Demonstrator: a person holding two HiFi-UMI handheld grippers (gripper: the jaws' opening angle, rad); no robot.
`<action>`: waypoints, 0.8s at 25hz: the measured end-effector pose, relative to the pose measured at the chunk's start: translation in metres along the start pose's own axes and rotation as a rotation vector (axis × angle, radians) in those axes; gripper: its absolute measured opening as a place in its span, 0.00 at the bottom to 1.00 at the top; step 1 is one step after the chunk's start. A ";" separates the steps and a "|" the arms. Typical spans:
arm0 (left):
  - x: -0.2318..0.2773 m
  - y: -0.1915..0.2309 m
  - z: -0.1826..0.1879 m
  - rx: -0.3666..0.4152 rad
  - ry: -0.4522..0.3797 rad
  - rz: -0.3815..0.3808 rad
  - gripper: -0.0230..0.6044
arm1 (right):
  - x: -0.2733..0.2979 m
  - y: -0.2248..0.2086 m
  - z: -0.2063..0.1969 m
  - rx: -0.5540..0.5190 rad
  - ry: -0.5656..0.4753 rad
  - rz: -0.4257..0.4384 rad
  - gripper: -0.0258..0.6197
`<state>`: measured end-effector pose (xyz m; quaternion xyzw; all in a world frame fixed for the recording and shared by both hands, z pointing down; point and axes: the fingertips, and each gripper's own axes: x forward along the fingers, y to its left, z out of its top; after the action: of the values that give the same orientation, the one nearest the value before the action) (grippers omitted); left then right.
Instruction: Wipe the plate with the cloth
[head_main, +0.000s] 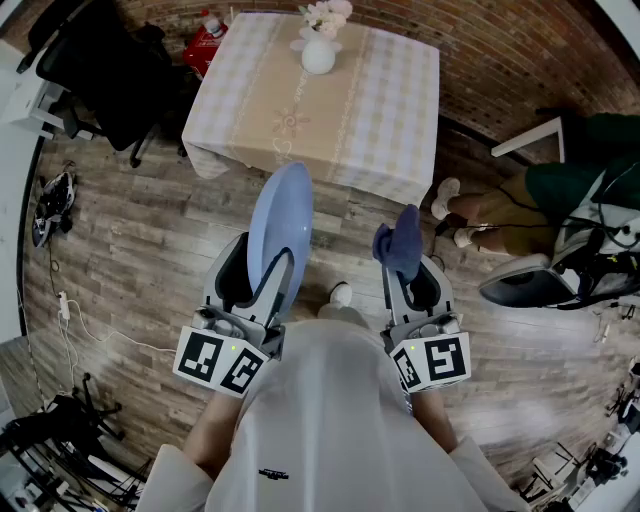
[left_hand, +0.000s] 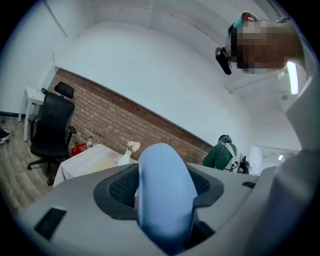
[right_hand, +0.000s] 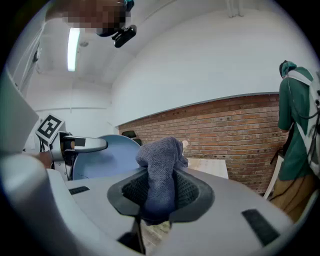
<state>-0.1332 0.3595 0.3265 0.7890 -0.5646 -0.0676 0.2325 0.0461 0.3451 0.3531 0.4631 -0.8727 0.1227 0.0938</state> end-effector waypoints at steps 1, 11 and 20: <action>0.000 -0.010 -0.004 0.002 -0.001 0.006 0.46 | -0.009 -0.008 0.001 -0.015 -0.008 0.005 0.23; 0.018 -0.089 -0.050 -0.032 0.006 0.031 0.46 | -0.077 -0.082 -0.010 0.011 -0.055 0.016 0.23; 0.081 -0.103 -0.059 -0.072 0.039 0.007 0.46 | -0.059 -0.127 -0.012 0.078 -0.057 0.026 0.23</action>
<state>0.0061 0.3283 0.3456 0.7792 -0.5601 -0.0718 0.2720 0.1848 0.3269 0.3643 0.4584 -0.8756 0.1443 0.0491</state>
